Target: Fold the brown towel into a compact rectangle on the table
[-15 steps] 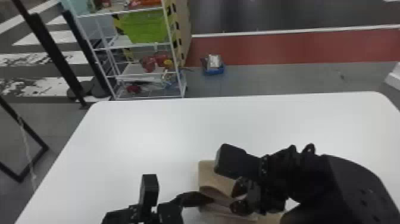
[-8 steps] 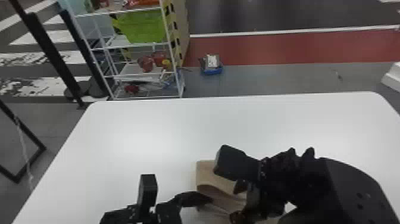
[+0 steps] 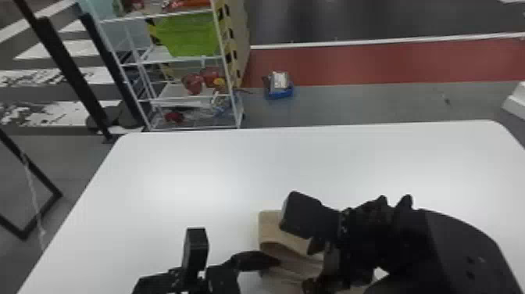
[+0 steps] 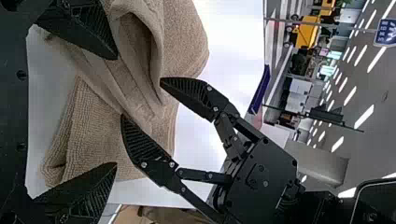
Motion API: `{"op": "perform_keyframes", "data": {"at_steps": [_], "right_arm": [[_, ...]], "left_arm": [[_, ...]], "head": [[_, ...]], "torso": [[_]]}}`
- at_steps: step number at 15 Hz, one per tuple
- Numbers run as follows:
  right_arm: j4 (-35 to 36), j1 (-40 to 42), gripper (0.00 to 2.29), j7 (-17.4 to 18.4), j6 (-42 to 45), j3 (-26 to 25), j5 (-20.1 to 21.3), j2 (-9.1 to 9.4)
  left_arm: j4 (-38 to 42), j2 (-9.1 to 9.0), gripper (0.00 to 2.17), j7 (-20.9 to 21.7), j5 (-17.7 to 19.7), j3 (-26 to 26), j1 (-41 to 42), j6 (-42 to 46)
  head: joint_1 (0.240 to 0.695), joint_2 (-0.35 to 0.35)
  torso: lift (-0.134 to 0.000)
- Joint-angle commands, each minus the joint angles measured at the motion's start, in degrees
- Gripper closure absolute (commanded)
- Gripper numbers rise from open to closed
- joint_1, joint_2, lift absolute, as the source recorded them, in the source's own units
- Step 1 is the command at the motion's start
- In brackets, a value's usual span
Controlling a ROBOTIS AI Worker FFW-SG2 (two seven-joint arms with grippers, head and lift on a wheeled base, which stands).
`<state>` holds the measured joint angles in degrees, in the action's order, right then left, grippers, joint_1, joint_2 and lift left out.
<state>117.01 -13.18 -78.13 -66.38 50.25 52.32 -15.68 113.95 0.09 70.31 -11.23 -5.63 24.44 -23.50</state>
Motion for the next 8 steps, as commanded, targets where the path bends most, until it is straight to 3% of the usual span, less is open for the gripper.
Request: {"op": "perform_keyframes", "data": {"at_steps": [1, 8], "right_arm": [[-0.2, 0.0, 0.54, -0.2, 0.3, 0.6, 1.0, 0.13], [-1.3, -0.1, 0.54, -0.2, 1.6, 2.0, 3.8, 0.39]], "left_arm": [[0.0, -0.24, 0.08, 0.0, 0.0, 0.0, 0.0, 0.0], [0.0, -0.24, 0.08, 0.0, 0.0, 0.0, -0.1, 0.2]], "head": [[0.695, 0.161], [0.695, 0.162]], "torso": [[-0.123], [-0.123]]}}
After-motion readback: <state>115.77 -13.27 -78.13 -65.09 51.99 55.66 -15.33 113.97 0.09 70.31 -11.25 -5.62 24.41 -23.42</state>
